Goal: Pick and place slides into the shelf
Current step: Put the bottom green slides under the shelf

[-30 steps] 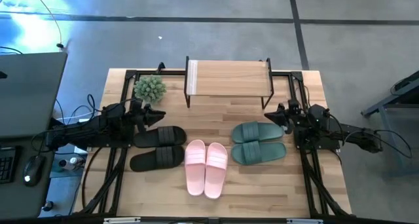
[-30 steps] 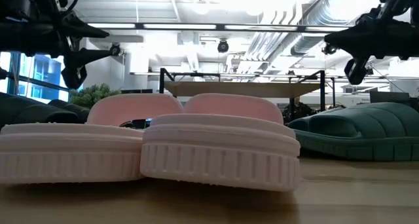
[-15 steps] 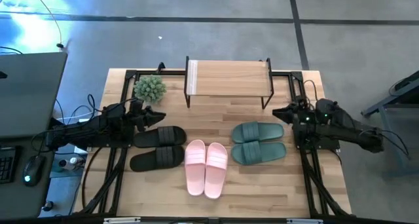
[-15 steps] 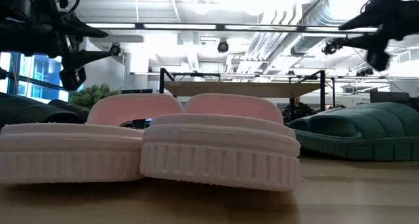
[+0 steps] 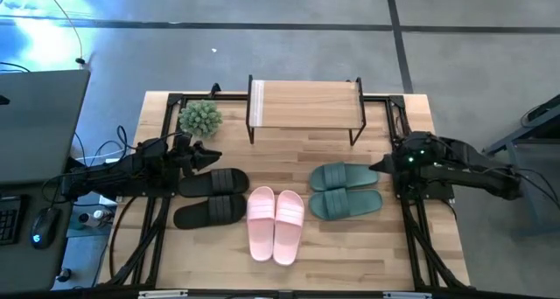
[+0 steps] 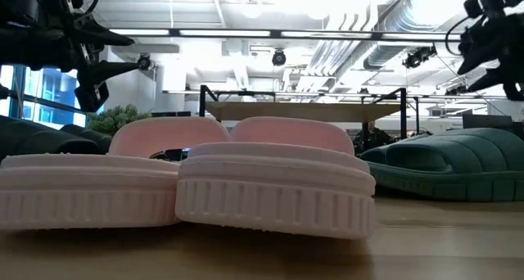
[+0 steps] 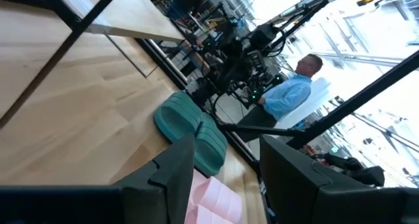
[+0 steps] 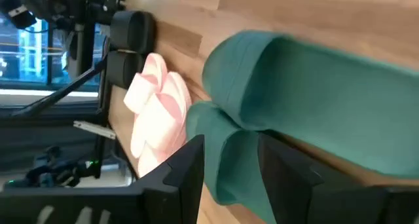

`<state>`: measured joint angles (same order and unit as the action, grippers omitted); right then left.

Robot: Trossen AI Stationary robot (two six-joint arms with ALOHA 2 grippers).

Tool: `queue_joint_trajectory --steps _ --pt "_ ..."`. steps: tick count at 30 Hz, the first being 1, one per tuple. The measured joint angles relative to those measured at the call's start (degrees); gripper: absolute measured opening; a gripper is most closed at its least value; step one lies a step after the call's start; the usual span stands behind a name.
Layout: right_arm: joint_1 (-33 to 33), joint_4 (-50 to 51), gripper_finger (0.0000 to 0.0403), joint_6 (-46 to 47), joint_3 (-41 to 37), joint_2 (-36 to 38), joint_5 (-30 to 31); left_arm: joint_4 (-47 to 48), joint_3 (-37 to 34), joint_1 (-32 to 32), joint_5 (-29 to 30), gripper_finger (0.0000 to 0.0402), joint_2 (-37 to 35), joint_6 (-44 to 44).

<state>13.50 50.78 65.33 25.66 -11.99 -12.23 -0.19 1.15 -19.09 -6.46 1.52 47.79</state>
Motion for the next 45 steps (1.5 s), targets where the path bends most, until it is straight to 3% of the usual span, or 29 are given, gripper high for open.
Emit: queue_joint_trajectory --steps 7,13,28,32,38,43,45 --pt "0.00 -6.84 0.0134 1.69 -2.09 0.08 -0.21 0.00 0.00 0.00 0.04 0.0159 0.00 0.22" --pt "0.01 -6.00 0.0134 6.83 -2.16 -1.56 -0.80 0.02 0.00 0.00 0.05 0.0159 0.01 0.24" --pt "0.02 -6.70 0.0134 3.37 -2.16 -6.34 4.22 0.03 0.00 0.00 0.05 0.0159 0.01 0.28" --pt "0.02 -6.96 0.0134 -5.17 -2.16 -6.34 5.05 0.04 0.00 0.00 0.06 0.0159 0.02 0.28" --pt "-0.25 -6.84 0.0134 -23.99 -2.16 -6.36 -0.81 0.04 0.00 0.00 0.05 0.0159 0.00 0.28" --pt "-0.52 -5.13 0.0134 -37.78 -2.16 -6.38 -0.81 0.04 0.00 0.00 0.06 0.0159 0.00 0.30" --pt "-0.54 -6.15 0.0134 -39.54 -2.18 -6.38 -2.66 0.04 0.00 0.00 0.06 0.0159 0.02 0.28"
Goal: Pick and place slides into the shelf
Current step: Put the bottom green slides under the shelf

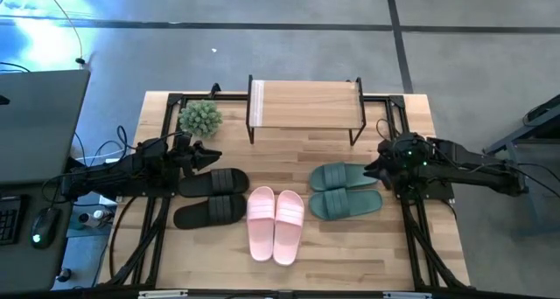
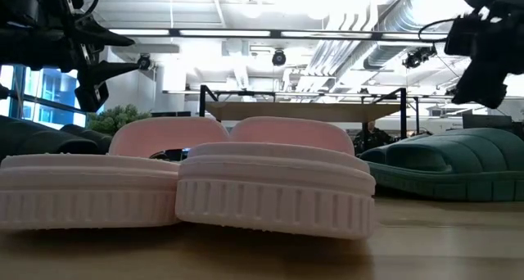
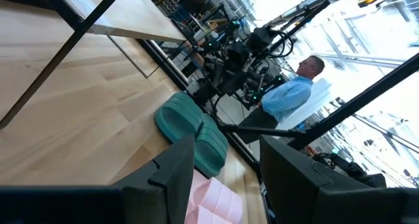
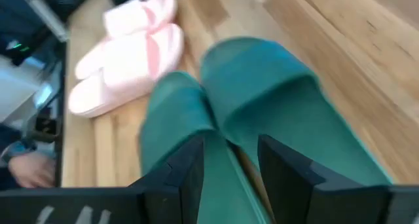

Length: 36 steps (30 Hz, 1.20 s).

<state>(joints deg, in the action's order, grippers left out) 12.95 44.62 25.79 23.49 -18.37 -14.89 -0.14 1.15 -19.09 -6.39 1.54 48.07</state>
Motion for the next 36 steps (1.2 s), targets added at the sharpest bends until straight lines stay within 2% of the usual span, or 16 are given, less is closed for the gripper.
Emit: queue_joint_trajectory --steps 6,13,16,19,22,24,29,36 --pt "-2.18 -3.94 0.0134 -2.14 0.00 -1.54 -2.31 0.02 0.00 -0.01 -0.01 0.0159 -0.01 0.02" --pt "-10.12 -6.00 0.0134 6.52 0.00 -9.80 -2.14 0.02 0.00 -0.02 0.00 0.0159 -0.02 0.02" --pt "-14.54 -9.22 0.0134 12.77 0.00 -12.60 -2.14 0.02 0.00 -0.02 0.00 0.0159 -0.01 0.02" --pt "-18.20 -11.23 0.0134 26.43 0.00 -14.07 -0.87 0.02 0.00 -0.02 0.00 0.0159 -0.02 0.02" --pt "-21.76 -11.68 0.0134 41.69 0.00 -14.75 3.54 0.02 0.00 -0.02 0.00 0.0159 -0.02 0.02" --pt "-23.89 -11.93 0.0134 48.29 0.00 -15.04 7.26 0.02 0.00 -0.02 0.00 0.0159 -0.02 0.02" --pt "-29.03 -13.11 0.0134 55.22 0.00 -18.25 10.57 0.02 0.00 -0.02 0.00 0.0159 -0.02 0.02" --pt "-34.44 -19.75 0.0134 58.14 0.00 -28.48 15.14 0.02 0.00 -0.02 0.00 0.0159 -0.01 0.02"
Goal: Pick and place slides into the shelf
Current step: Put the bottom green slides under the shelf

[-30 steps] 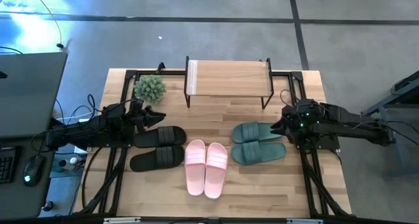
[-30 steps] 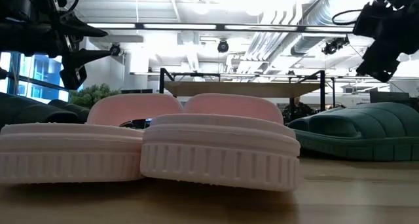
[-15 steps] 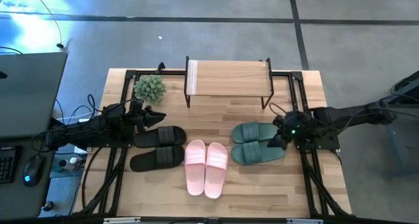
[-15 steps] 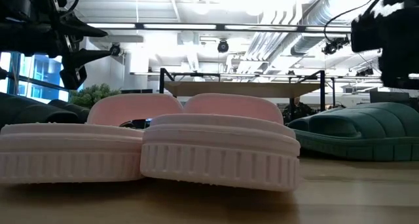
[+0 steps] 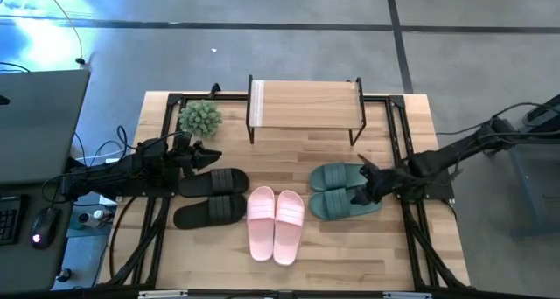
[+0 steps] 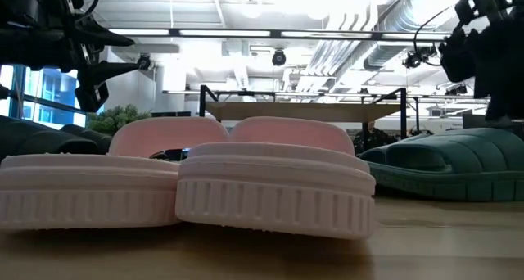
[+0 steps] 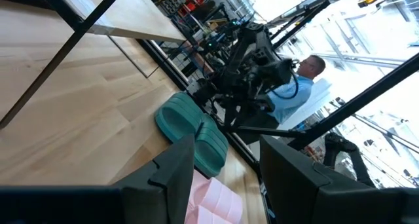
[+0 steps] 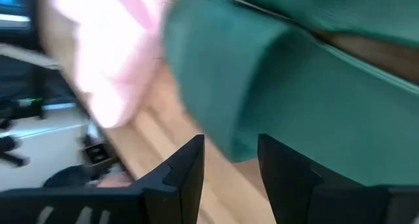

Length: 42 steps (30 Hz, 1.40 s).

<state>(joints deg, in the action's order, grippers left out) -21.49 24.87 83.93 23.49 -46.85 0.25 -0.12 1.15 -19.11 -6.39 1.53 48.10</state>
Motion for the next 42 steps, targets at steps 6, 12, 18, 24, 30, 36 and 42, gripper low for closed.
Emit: queue_joint_trajectory --steps 6,12,18,24,30,36,42 --pt "-0.77 -4.32 0.0134 -0.25 -0.02 -7.11 -0.11 0.00 0.00 0.02 0.00 0.0159 -0.01 0.00" --pt "-0.77 -10.74 0.0134 -2.73 0.00 -9.11 -0.33 0.00 0.00 0.00 0.00 0.0159 -0.01 0.00" --pt "-0.65 -7.06 0.0134 -1.48 0.00 -9.09 1.69 0.00 0.00 0.01 0.00 0.0159 -0.01 0.00" --pt "-0.66 -7.24 0.0134 -1.69 0.00 -9.30 2.75 0.00 0.00 0.00 0.00 0.0159 -0.01 -0.02" --pt "-0.64 -8.63 0.0134 -1.58 0.00 -13.17 2.75 0.00 0.00 0.00 0.00 0.0159 0.00 0.00" --pt "-0.64 -14.42 0.0133 -3.08 0.00 -16.63 2.78 0.00 0.00 0.00 -0.01 0.0159 -0.01 -0.02" --pt "-0.64 -14.63 0.0098 -3.39 0.02 -17.22 2.80 0.00 0.00 0.00 -0.02 0.0159 -0.01 -0.02"
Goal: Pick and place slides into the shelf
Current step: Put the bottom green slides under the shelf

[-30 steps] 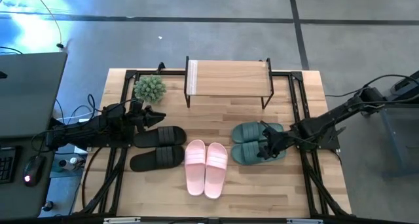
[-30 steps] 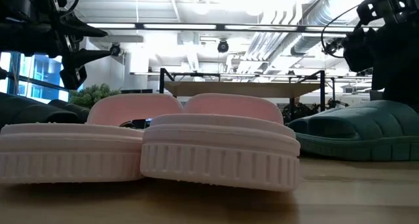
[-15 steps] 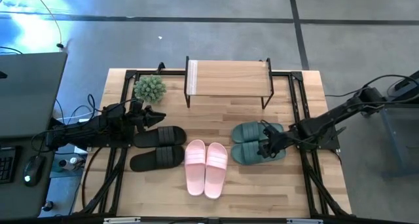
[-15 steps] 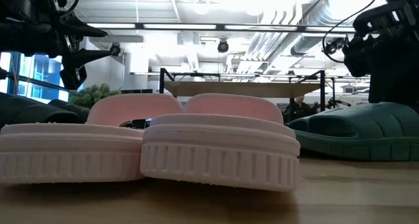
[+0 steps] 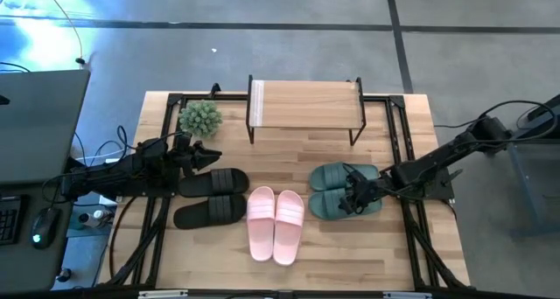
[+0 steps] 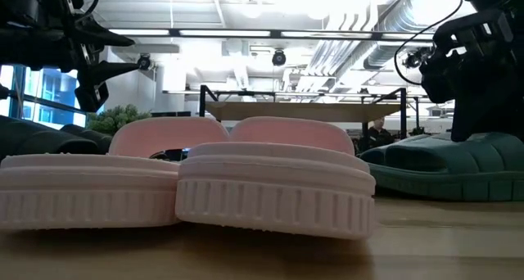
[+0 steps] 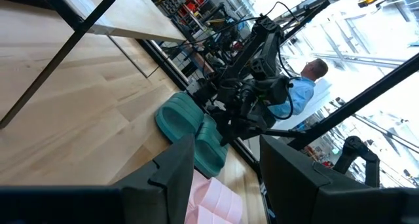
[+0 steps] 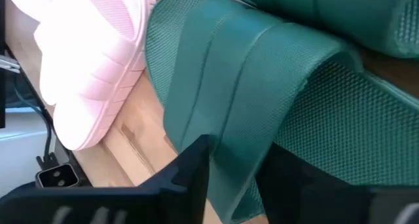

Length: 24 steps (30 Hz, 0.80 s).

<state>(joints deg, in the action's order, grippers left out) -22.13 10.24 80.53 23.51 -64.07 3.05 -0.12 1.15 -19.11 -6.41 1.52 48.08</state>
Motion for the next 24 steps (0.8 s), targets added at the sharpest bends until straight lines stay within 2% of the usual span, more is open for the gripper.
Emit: queue_joint_trajectory --steps 5,7,13,18,24 --pt "-0.04 -0.34 0.0024 0.00 0.04 0.00 0.08 0.00 0.00 0.02 0.02 0.0159 0.02 0.02" --pt "-0.35 -0.95 0.0008 -0.03 0.04 0.02 0.46 -0.01 0.00 0.01 0.02 0.0159 0.01 0.01" --pt "-2.54 -0.63 0.0003 0.22 2.32 0.41 3.24 0.00 0.00 0.00 0.02 0.0159 0.00 0.00" --pt "-4.95 5.39 0.0002 0.44 8.41 0.81 7.00 -0.01 0.00 0.01 0.01 0.0159 0.00 0.01" --pt "-6.78 11.50 0.0001 -1.45 18.47 0.79 15.97 0.00 0.00 0.02 0.02 0.0159 0.02 0.01"
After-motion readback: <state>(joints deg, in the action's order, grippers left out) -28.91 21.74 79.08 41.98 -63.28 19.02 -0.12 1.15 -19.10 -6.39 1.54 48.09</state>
